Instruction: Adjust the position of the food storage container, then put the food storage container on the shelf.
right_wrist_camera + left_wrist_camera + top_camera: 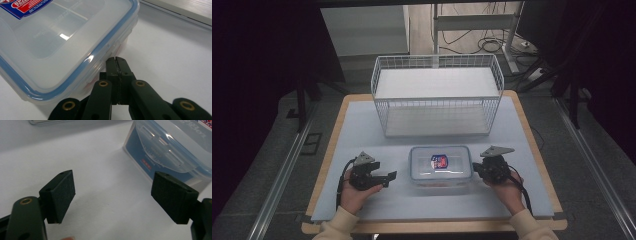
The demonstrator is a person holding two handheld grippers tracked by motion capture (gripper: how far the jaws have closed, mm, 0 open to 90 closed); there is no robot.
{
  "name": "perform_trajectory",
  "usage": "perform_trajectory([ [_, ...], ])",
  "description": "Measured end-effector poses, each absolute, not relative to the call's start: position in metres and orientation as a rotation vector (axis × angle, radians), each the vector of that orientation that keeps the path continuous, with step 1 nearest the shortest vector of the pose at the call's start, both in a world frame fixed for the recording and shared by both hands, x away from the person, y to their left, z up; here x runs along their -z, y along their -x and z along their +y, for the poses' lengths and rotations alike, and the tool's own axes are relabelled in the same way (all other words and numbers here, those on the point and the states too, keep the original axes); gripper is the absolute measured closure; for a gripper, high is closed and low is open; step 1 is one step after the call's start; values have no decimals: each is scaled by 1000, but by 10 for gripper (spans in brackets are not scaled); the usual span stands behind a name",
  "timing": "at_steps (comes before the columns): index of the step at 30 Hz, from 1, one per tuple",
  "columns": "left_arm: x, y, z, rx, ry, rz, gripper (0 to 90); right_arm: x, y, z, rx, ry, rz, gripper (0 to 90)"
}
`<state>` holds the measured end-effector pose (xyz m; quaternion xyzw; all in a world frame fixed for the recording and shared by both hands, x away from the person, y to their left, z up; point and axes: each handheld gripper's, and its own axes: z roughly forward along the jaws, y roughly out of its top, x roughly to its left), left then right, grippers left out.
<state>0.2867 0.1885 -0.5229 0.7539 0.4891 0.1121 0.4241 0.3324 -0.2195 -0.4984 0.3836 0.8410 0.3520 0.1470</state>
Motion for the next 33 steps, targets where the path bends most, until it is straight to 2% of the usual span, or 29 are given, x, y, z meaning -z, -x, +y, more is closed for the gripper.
perform_trajectory([
  [8, 523, -288, 192, -281, -1871, 1233, 191, 498, -333, -221, -1061, -1111, 2404, 900],
  [20, 514, -281, 196, -272, -1829, 1230, 190, 480, -324, -259, -1255, -1146, 2300, 894],
  [27, 508, -280, 198, -253, -1793, 1237, 190, 481, -322, -274, -1330, -1191, 2292, 884],
  [29, 505, -281, 198, -240, -1778, 1234, 190, 481, -320, -274, -1351, -1180, 2308, 812],
  [33, 501, -284, 198, -208, -1762, 1228, 188, 481, -318, -274, -1393, -1179, 2290, 531],
])
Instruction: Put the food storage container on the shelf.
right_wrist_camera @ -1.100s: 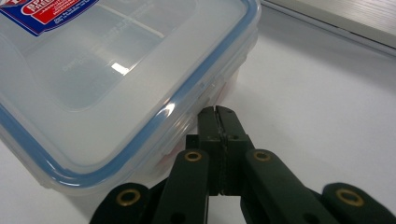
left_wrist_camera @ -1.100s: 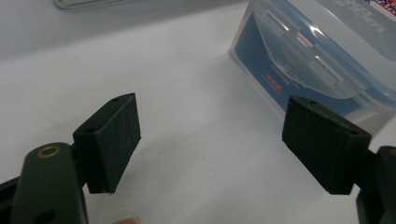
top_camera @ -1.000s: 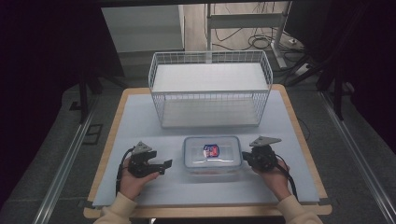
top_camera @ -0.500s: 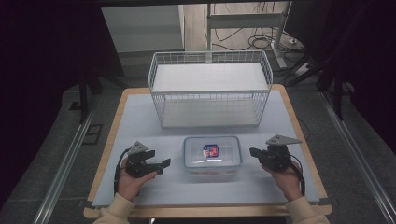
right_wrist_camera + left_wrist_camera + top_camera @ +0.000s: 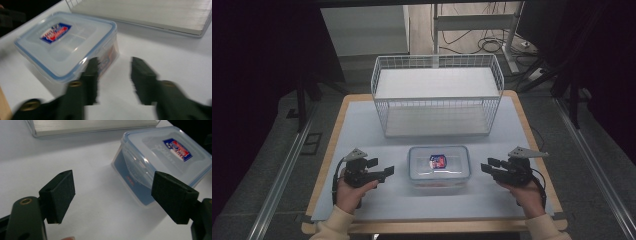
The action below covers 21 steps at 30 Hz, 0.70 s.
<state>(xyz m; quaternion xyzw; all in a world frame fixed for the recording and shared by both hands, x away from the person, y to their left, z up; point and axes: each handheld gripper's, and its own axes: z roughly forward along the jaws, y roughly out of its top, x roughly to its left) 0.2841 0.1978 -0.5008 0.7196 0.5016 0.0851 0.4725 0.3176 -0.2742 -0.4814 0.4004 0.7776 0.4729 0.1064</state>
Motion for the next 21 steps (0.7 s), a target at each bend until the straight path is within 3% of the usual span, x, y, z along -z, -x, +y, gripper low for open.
perform_trajectory([
  [3, 500, -285, 198, -184, -1752, 1225, 188, 481, -317, -277, -1439, -1195, 2268, 401],
  [8, 499, -287, 195, -124, -1748, 1219, 187, 479, -320, -275, -1518, -1235, 2297, 273],
  [21, 502, -299, 175, 55, -1722, 1212, 183, 480, -334, -270, -1584, -1334, 2367, 220],
])
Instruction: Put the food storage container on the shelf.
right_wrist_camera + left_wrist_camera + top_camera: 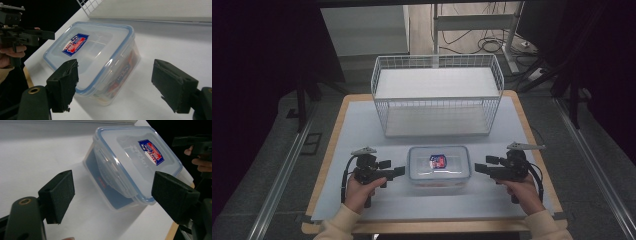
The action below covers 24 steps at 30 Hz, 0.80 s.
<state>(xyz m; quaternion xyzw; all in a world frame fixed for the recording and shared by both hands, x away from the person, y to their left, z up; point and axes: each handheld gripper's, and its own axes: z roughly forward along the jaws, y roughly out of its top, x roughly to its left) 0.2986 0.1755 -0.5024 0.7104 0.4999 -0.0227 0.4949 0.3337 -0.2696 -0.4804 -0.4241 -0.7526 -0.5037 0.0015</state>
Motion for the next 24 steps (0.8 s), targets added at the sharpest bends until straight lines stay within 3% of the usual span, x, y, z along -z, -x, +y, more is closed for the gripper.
perform_trajectory([
  [17, 516, -322, 154, 294, -1678, 1212, 189, 481, -333, -268, 1561, 1356, -2397, 223],
  [24, 520, -324, 145, 320, -1691, 1219, 191, 480, -333, -269, 1550, 1371, -2418, 223],
])
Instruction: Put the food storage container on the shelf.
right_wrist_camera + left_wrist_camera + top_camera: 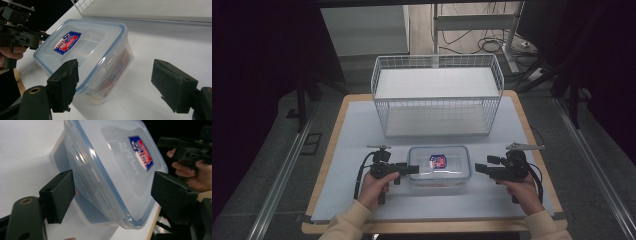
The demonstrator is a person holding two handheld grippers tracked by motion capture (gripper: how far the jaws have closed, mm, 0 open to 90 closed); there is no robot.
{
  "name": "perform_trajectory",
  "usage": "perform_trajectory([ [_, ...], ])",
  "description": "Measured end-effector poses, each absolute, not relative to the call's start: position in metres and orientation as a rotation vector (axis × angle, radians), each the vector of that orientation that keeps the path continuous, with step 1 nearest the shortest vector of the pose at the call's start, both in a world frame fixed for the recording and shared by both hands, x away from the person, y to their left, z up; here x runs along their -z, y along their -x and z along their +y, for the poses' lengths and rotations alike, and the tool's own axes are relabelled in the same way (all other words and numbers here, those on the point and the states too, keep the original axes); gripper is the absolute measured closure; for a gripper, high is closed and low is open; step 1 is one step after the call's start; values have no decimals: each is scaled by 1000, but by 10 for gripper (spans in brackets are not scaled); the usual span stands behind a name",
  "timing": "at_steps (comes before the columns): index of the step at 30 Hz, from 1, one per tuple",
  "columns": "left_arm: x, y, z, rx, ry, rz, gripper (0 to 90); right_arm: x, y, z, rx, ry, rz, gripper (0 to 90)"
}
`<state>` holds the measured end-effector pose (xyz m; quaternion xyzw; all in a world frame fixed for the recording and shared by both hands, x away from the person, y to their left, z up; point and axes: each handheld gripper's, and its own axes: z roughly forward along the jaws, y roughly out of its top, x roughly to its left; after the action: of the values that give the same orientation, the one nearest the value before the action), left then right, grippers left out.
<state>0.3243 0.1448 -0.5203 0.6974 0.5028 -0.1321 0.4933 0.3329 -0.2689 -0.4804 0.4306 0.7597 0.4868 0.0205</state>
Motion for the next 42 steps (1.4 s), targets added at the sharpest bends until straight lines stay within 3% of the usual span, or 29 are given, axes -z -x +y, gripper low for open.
perform_trajectory([
  [9, 527, -325, 137, 359, -1701, 1243, 192, 479, -333, -271, -1510, -1337, 2344, 224],
  [15, 527, -325, 141, 349, -1678, 1241, 244, 481, -335, -270, -1518, -1344, 2357, 249],
  [36, 528, -324, 141, 346, -1667, 1237, 253, 507, -370, -230, -1574, -1609, 2592, 278],
  [42, 528, -323, 141, 340, -1664, 1237, 255, 506, -373, -235, -1604, -1669, 2573, 371],
])
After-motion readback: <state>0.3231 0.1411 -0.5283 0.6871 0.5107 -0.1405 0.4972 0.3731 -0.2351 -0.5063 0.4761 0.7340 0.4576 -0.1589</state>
